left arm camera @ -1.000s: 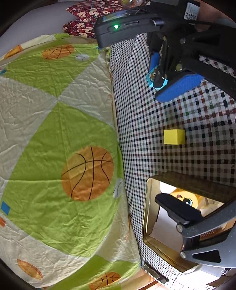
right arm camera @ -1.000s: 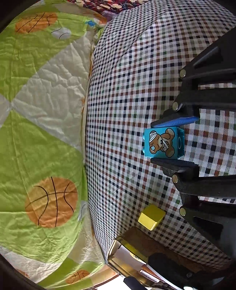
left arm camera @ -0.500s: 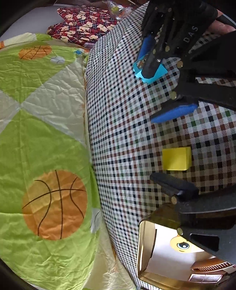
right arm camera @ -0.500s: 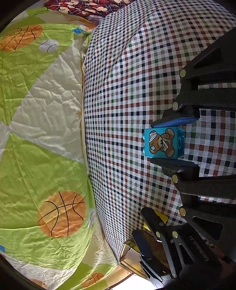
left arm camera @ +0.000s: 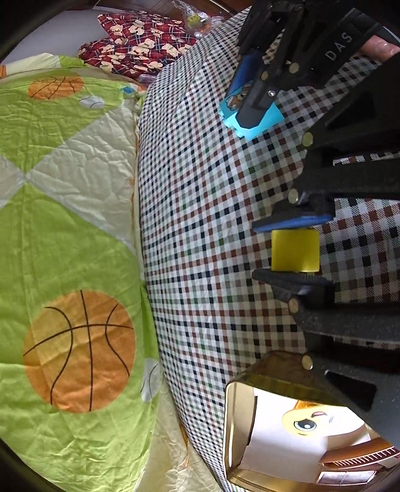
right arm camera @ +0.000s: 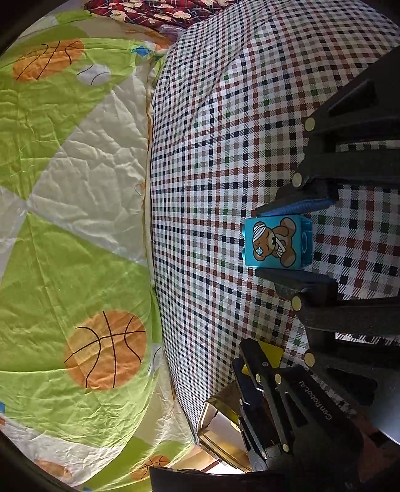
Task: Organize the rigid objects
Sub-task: 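Close the left tool on the small yellow block and lift it, then carry the yellow block in the left tool and blue block in the right toward the tin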
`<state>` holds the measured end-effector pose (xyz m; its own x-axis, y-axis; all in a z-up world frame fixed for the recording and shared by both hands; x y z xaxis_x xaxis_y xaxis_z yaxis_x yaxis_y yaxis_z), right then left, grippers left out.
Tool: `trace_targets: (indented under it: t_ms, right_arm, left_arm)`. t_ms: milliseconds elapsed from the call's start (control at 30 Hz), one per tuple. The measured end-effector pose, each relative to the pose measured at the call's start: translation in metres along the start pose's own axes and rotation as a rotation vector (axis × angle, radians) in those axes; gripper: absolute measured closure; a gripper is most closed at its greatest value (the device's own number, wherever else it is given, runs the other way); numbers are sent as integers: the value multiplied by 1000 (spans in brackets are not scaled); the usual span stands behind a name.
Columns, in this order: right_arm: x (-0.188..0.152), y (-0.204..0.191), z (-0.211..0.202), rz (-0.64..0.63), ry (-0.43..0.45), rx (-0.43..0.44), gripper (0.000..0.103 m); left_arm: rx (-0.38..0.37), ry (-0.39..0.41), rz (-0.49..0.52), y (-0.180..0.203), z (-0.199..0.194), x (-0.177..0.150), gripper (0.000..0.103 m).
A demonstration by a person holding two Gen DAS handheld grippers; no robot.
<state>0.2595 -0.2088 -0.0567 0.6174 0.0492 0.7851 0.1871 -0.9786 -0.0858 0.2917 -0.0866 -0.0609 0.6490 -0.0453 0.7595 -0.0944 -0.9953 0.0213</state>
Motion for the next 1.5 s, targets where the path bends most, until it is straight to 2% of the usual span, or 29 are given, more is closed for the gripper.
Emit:
trace_targets:
  t_ms: [133, 167, 200, 400, 533, 633, 667, 700, 867, 933, 967, 1000, 1233, 1500]
  right_arm:
    - [-2, -1, -7, -5, 36, -7, 69]
    - [-3, -2, -9, -8, 42, -10, 69]
    - [-4, -2, -10, -12, 49, -13, 69]
    - [-5, -8, -24, -29, 104, -28, 69]
    - [-4, -9, -30, -26, 135, -39, 69]
    - [-4, -9, -29, -22, 135, -42, 69]
    - [-3, -9, -28, -23, 133, -42, 69]
    - [-3, -10, -28, -25, 130, -42, 69]
    - [-4, -11, -22, -29, 105, -35, 69]
    - [-4, -9, -19, -17, 86, -31, 69]
    - [-4, -7, -18, -5, 81, -30, 69]
    - [-4, -5, -17, 4, 79, -27, 69]
    - [-4, -5, -22, 9, 102, -26, 69]
    - [-4, -7, -31, -2, 149, -37, 69]
  left_arm:
    - [20, 39, 11, 0, -9, -1, 80]
    - [25, 50, 16, 0, -12, -1, 82]
    - [28, 63, 21, 1, -14, -1, 92]
    - [30, 87, 32, 3, -21, -1, 92]
    - [17, 75, -12, -5, -20, -2, 90]
    - [6, 41, -37, -9, -13, -2, 66]
    - [7, 27, -40, -9, -11, -2, 53]
    - [5, 13, -40, -9, -8, -2, 48]
    - [3, -18, -28, -5, 7, 5, 40]
    - [-11, -54, -19, -3, 15, 4, 47]
    - [-17, -67, -12, -2, 17, 3, 68]
    - [-20, -79, -4, 0, 19, 3, 80]
    - [21, -23, 53, 9, 7, 1, 80]
    - [40, 82, 54, 7, -20, -1, 80]
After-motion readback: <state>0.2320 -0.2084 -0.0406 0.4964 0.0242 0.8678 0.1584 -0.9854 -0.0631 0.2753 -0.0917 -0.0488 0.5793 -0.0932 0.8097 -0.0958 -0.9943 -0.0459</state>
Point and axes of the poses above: each gripper's, at about its wrist camera, not at the fingertips, and z roughly the way its jaws point, y to its right, x to its top, the point moved 2 cm from there along z, roughly the way its jaws point, and after that the axes turned 4 degrees about y, right-handed, at the moved point
